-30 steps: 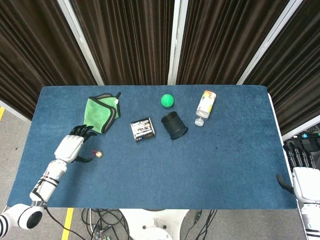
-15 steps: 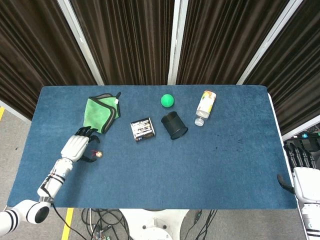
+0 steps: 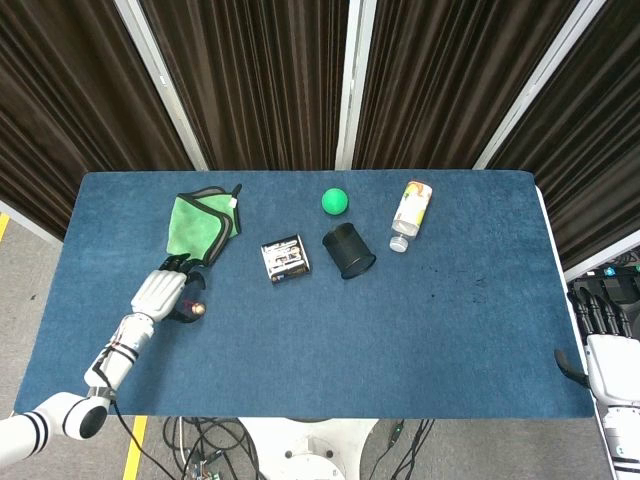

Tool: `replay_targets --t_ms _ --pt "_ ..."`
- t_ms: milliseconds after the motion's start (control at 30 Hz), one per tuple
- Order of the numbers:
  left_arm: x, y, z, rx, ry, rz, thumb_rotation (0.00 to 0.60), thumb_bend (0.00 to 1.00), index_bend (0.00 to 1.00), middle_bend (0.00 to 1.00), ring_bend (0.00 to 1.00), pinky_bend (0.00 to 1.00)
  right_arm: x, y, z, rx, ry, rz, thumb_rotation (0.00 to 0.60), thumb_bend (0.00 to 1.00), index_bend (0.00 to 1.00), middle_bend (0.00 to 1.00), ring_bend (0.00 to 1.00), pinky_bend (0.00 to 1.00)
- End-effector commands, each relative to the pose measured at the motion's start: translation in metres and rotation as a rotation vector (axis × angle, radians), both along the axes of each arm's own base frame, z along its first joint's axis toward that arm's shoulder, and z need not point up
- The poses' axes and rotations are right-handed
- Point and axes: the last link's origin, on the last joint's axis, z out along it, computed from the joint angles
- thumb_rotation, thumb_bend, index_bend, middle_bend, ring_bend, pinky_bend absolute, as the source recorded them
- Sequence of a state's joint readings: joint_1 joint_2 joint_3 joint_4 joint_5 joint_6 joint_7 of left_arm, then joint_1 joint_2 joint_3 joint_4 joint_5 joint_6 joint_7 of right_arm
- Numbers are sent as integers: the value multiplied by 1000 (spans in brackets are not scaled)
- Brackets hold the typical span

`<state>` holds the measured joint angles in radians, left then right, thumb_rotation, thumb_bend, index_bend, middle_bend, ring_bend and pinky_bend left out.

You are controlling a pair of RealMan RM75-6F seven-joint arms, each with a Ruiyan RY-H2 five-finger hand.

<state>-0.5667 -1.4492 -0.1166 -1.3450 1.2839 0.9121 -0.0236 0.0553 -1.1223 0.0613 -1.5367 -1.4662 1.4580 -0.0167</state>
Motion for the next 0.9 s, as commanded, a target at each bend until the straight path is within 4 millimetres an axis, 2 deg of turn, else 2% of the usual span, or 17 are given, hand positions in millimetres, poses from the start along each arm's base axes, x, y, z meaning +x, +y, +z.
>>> replay_targets --t_ms 33,300,900 --pt "0 1 -1 -1 1 -2 600 174 439 141 0 70 0 0 -1 3 -1 -2 600 217 0 0 0 0" --pt "0 0 -2 -10 9 0 600 240 477 148 0 71 -1 0 -1 6 0 -4 600 217 0 0 0 0" --pt "-3 -1 -1 -9 10 21 600 307 504 155 0 71 -3 1 -3 14 0 -13 600 217 0 0 0 0"
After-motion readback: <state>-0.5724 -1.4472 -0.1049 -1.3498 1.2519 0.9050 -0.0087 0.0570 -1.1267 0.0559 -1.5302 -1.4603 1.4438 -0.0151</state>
